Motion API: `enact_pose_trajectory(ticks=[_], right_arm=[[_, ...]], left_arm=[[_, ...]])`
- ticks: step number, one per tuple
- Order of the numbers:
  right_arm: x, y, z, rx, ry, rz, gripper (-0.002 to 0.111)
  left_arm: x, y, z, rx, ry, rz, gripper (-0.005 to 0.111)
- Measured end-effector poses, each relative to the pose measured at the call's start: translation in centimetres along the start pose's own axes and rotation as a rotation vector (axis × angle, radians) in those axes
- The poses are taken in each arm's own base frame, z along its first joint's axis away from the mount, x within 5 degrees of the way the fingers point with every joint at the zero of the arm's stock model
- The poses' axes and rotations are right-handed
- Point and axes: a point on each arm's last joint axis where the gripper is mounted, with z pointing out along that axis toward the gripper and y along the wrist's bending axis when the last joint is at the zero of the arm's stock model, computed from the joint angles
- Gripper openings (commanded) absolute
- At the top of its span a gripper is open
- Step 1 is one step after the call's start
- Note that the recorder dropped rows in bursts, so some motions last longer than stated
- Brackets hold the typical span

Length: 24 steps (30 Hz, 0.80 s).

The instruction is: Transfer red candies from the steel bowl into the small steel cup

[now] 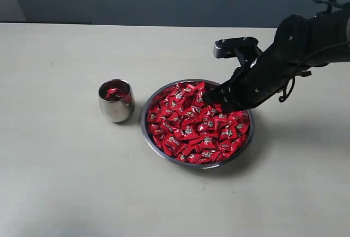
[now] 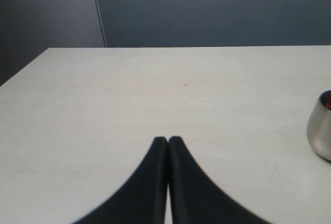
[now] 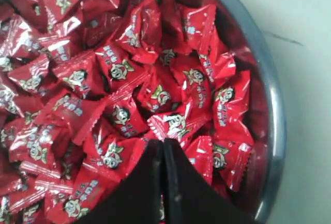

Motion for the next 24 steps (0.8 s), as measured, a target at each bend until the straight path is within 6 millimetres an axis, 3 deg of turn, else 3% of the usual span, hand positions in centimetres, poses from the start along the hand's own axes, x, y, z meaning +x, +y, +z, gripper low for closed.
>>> enact_pose_trajectory(ticks=[5,9,12,24], right_arm=[[-1.4,2.0,-0.7,-0.064,-0.009,-0.136,-0.001],[-3.5,2.4,-1.8,-0.061,-0.072,-0.172,-0.001],[-4.5,2.3,-1.5,-0.044,-0.062,-0.197,-0.001],[-2.4,1.7,0.4,-0.028,0.089,-0.094,-0.001]], left_arm=[[0.0,0.0,0.0,0.000,0.000,0.000,0.000],[0.0,0.0,0.0,0.000,0.000,0.000,0.000],[0.0,0.0,0.0,0.000,0.000,0.000,0.000],[0.0,0.0,0.0,0.000,0.000,0.000,0.000]])
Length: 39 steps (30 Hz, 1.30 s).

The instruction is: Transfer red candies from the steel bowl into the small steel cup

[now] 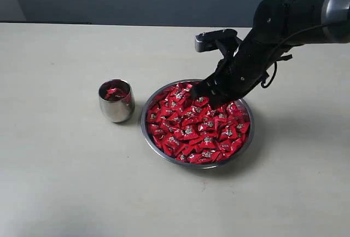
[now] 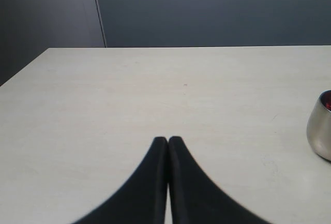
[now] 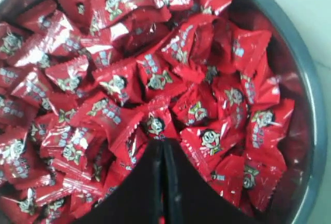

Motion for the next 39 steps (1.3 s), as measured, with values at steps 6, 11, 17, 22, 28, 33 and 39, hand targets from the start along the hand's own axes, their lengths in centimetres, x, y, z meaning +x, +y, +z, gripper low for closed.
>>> enact_pose_trajectory(ticks=[6,11,17,22,28,33,39], right_arm=[[2.2,-0.2,0.9,0.008,0.038,0.030,-0.001],[2.5,0.0,-0.1,0.004,-0.001,0.048,-0.001],[2.5,0.1,-0.2,0.001,-0.013,0.054,0.003],[2.5,0.1,-0.2,-0.003,-0.012,0.059,0.038],[2.5,-0.5,-0.3,-0.001,-0.016,0.126,0.039],[2.6,-2.5,-0.8,-0.009,-0.019,0.232,0.033],[2.5,-2.4,-1.0,-0.111,-0.026,0.275,0.040]], left_arm=[[0.0,0.0,0.0,0.000,0.000,0.000,0.000],[0.0,0.0,0.0,0.000,0.000,0.000,0.000],[0.0,0.0,0.0,0.000,0.000,0.000,0.000],[0.0,0.0,0.0,0.000,0.000,0.000,0.000],[0.0,0.0,0.0,0.000,0.000,0.000,0.000],[0.0,0.0,0.0,0.000,0.000,0.000,0.000],[0.0,0.0,0.0,0.000,0.000,0.000,0.000]])
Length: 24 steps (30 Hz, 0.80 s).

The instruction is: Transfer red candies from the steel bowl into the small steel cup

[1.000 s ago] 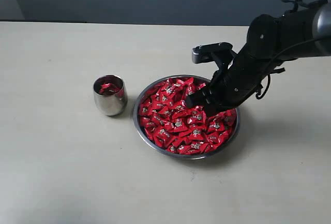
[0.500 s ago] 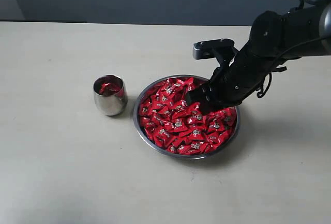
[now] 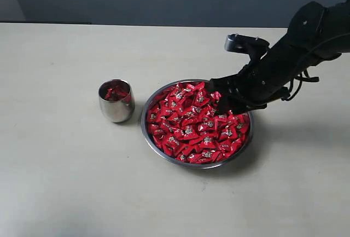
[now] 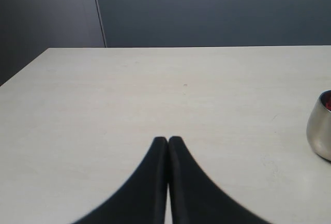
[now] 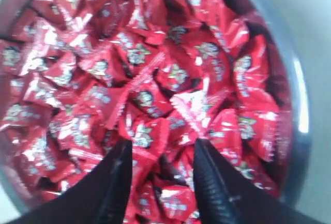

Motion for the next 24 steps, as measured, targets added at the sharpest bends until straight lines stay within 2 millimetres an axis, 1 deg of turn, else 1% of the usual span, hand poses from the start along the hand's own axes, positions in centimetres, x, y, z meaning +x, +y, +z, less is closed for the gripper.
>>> enact_pose_trajectory(ticks=[3,7,10,20,24], right_arm=[[0.0,0.5,0.6,-0.073,0.005,0.031,0.040],[0.2,0.1,2.4,-0.102,0.046,0.061,0.040],[0.4,-0.1,3.2,-0.117,0.063,0.075,0.040],[0.3,-0.1,3.2,-0.115,0.061,0.059,0.040],[-0.2,0.0,2.9,-0.102,0.049,0.026,0.040]], left_arm=[[0.0,0.0,0.0,0.000,0.000,0.000,0.000],[0.0,0.0,0.0,0.000,0.000,0.000,0.000],[0.0,0.0,0.0,0.000,0.000,0.000,0.000],[0.0,0.0,0.0,0.000,0.000,0.000,0.000],[0.0,0.0,0.0,0.000,0.000,0.000,0.000]])
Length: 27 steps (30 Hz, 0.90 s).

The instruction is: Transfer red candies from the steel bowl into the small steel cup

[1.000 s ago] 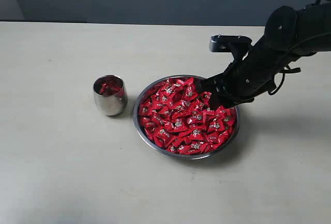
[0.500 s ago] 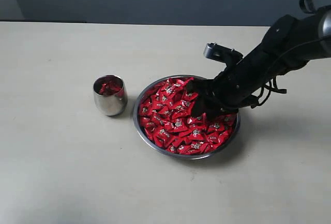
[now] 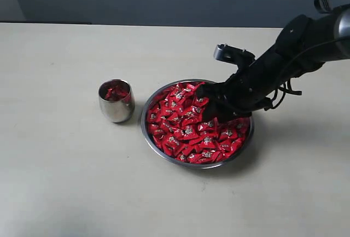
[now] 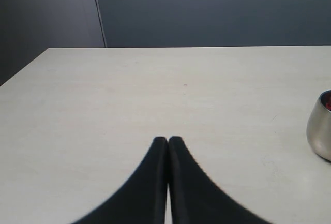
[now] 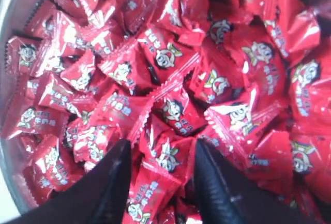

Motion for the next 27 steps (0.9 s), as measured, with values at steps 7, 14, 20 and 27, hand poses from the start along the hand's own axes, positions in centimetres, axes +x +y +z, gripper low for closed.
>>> enact_pose_trajectory(ticks=[7,14,20,27], right_arm=[[-0.99,-0.13,-0.66,0.066,-0.010,-0.039,0.040],[-0.84,-0.27,-0.67,0.081,0.007,-0.039,0.040],[-0.84,-0.27,-0.67,0.081,0.007,-0.039,0.040],[-0.70,0.27,-0.43,0.076,0.013,-0.050,0.040]], left_arm=[[0.00,0.00,0.00,0.000,0.000,0.000,0.000],[0.00,0.00,0.00,0.000,0.000,0.000,0.000],[0.00,0.00,0.00,0.000,0.000,0.000,0.000],[0.00,0.00,0.00,0.000,0.000,0.000,0.000]])
